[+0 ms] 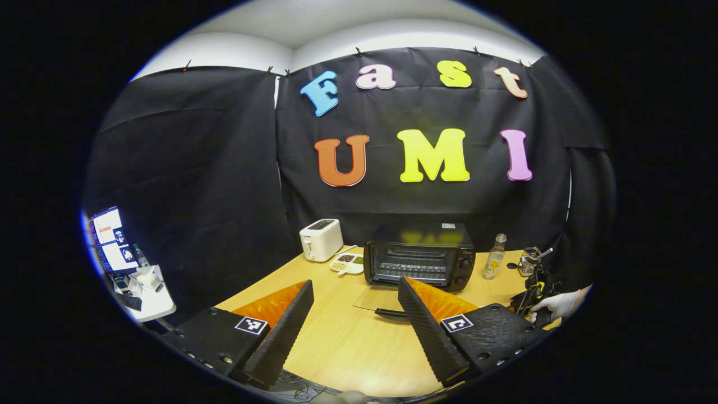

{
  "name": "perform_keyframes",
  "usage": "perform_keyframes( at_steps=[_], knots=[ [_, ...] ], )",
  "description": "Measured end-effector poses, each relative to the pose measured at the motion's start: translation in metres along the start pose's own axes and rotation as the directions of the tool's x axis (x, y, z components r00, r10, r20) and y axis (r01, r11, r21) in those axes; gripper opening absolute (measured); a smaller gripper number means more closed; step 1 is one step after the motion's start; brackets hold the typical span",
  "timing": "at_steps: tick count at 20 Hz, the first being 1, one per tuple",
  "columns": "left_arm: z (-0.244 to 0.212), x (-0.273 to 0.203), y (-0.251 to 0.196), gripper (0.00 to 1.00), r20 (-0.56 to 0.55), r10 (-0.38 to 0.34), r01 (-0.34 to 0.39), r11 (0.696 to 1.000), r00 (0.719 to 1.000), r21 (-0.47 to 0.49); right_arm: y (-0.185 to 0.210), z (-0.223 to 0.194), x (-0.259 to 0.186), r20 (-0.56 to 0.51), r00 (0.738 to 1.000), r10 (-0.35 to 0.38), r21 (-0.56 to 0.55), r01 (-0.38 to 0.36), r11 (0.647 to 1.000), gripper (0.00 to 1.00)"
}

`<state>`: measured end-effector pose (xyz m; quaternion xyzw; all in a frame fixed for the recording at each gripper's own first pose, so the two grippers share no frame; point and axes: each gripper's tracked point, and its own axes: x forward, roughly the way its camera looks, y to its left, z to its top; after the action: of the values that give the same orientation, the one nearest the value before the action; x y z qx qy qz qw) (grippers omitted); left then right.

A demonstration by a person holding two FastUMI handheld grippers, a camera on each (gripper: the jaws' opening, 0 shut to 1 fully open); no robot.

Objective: Open the electric oven with the left hand, put the food in, and close the electric oven.

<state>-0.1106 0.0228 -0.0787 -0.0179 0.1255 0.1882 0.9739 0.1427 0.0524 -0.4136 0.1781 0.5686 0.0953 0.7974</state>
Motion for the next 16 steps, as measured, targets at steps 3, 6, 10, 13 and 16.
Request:
perform_keyframes(
  at_steps=[3,6,10,13,16],
  knots=[
    [-0.004,-0.003,0.002,0.96,-0.008,0.027,-0.028,0.999,1.000,-0.023,-0.002,0.002,0.002,-0.053,0.999,0.013,0.015,-0.012,1.000,0.07],
    [-0.005,-0.006,0.001,0.96,-0.001,0.041,-0.041,0.999,0.999,-0.026,-0.003,0.003,0.001,-0.084,0.992,0.091,0.075,-0.085,0.994,0.04],
    [-0.003,-0.011,0.000,0.97,0.001,0.050,-0.050,0.998,0.999,-0.025,-0.002,0.002,-0.001,-0.072,0.978,0.196,0.173,-0.181,0.968,0.04],
    [-0.002,-0.017,0.001,0.96,-0.004,0.052,-0.052,0.999,0.999,-0.012,0.000,0.002,-0.004,-0.042,0.968,0.247,0.209,-0.233,0.950,0.04],
    [0.000,-0.021,0.002,0.96,-0.004,0.040,-0.040,0.999,0.999,0.008,-0.003,0.005,-0.013,0.007,0.968,0.252,0.216,-0.247,0.945,0.04]
  ],
)
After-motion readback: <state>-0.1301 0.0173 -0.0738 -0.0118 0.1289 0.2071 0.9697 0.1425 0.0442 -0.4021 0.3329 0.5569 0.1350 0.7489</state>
